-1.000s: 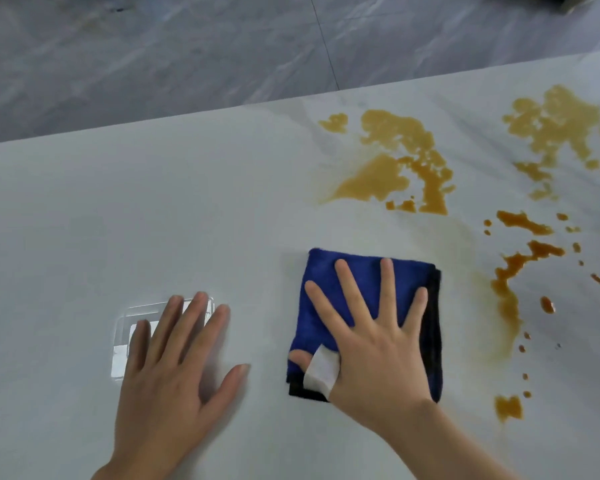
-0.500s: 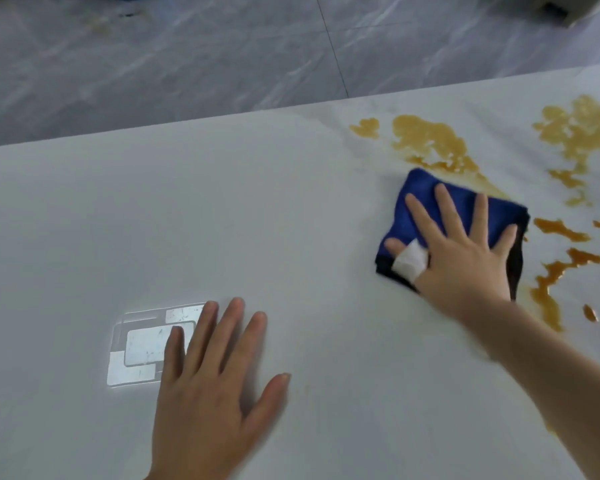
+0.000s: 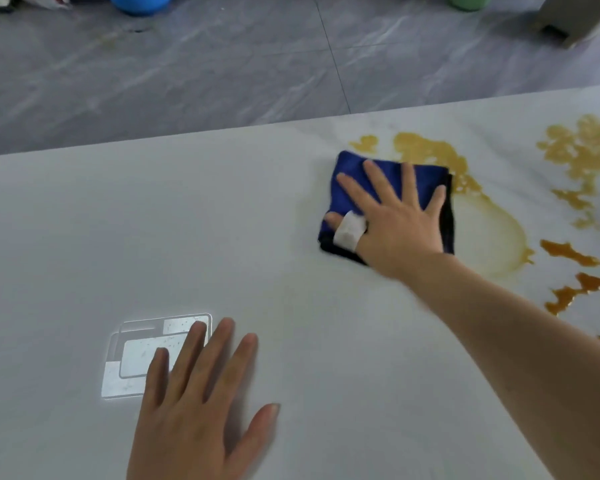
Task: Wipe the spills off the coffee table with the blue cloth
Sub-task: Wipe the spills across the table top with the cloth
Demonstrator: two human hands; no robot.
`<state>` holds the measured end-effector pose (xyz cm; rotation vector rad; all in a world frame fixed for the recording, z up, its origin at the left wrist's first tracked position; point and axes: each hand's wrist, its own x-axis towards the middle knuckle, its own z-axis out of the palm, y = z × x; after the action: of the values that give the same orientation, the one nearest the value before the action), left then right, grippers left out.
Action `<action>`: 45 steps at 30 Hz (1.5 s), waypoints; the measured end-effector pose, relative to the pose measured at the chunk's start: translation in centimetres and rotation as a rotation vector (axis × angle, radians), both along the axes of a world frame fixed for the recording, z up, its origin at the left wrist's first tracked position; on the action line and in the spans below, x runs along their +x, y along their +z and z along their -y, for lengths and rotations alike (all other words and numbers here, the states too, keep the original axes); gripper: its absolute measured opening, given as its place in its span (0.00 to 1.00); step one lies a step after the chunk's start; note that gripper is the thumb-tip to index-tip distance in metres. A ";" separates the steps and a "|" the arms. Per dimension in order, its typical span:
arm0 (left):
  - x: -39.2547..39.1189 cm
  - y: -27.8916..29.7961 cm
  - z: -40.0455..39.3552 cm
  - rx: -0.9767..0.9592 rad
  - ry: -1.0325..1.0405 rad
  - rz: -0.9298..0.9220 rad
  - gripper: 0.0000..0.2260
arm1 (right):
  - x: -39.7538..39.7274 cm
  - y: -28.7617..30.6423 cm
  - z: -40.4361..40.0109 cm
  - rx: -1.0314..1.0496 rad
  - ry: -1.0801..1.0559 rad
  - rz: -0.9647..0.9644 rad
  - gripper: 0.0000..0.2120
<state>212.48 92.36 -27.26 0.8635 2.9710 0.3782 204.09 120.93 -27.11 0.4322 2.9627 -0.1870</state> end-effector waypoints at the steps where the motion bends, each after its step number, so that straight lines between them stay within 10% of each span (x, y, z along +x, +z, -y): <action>1: -0.1 0.0 -0.1 0.003 -0.002 -0.010 0.28 | -0.2 0.2 -1.2 -0.002 -0.038 0.010 0.38; 38: -0.1 0.3 -0.2 0.000 0.003 -0.040 0.27 | -4.7 0.4 -3.2 -0.011 -0.080 0.030 0.34; 45: -0.5 0.1 -0.4 -0.029 0.007 -0.022 0.27 | -6.3 -0.4 0.1 0.067 0.206 0.002 0.34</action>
<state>212.01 92.71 -27.15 0.8608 2.9921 0.3270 197.80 120.82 -27.54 0.1329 2.9919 -0.0646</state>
